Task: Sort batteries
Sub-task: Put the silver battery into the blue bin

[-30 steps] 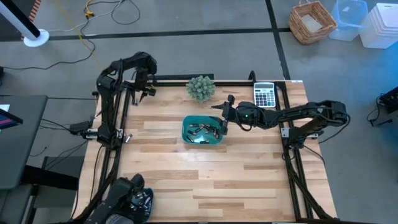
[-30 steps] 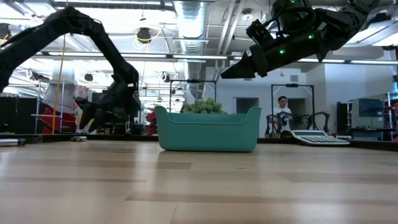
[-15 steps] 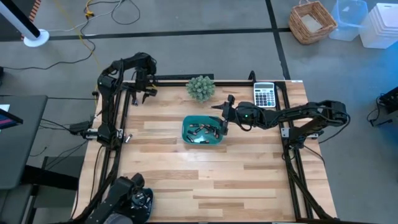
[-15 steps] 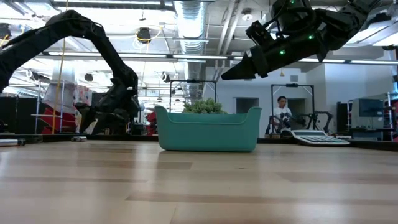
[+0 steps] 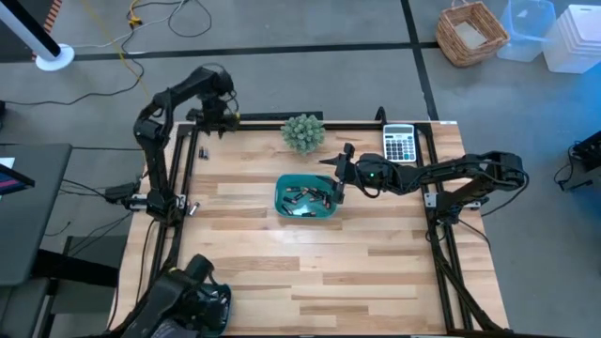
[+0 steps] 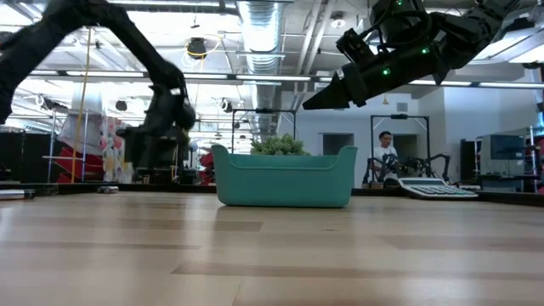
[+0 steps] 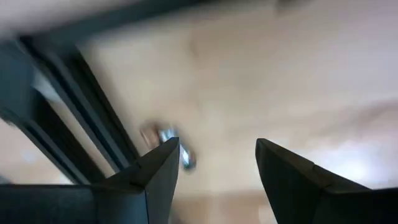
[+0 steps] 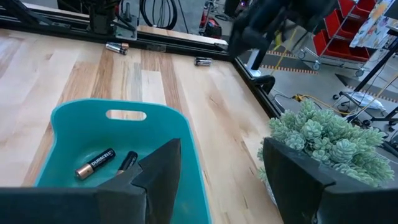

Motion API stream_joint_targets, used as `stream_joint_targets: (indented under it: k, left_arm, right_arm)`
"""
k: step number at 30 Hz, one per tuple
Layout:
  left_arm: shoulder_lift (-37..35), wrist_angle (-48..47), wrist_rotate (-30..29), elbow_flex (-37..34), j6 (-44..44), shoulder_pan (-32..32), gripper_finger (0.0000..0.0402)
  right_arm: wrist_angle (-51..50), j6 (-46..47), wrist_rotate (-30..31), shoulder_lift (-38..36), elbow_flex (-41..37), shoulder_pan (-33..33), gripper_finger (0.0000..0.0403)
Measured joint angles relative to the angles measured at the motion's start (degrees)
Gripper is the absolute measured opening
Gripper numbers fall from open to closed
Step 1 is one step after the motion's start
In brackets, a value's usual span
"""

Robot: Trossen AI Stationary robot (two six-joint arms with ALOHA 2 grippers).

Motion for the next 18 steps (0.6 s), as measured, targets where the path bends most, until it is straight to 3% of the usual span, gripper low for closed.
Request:
stream_joint_targets:
  k: [7, 14, 18]
  left_arm:
    - [-7.6, 12.5, -1.8, -0.2, -2.2, -1.8, 0.0196]
    - [-5.4, 18.4, -2.1, -0.3, -4.6, -1.7, 0.0165]
    - [-2.5, 16.3, -1.1, -0.3, -7.8, 0.5, 0.0155]
  right_arm:
    - [0.2, 0.4, 0.0, 0.0, 0.0, -0.7, 0.024]
    - [-0.3, 0.4, 0.0, 0.0, 0.0, -0.7, 0.024]
    - [-0.4, 0.4, 0.0, 0.0, 0.0, -0.7, 0.024]
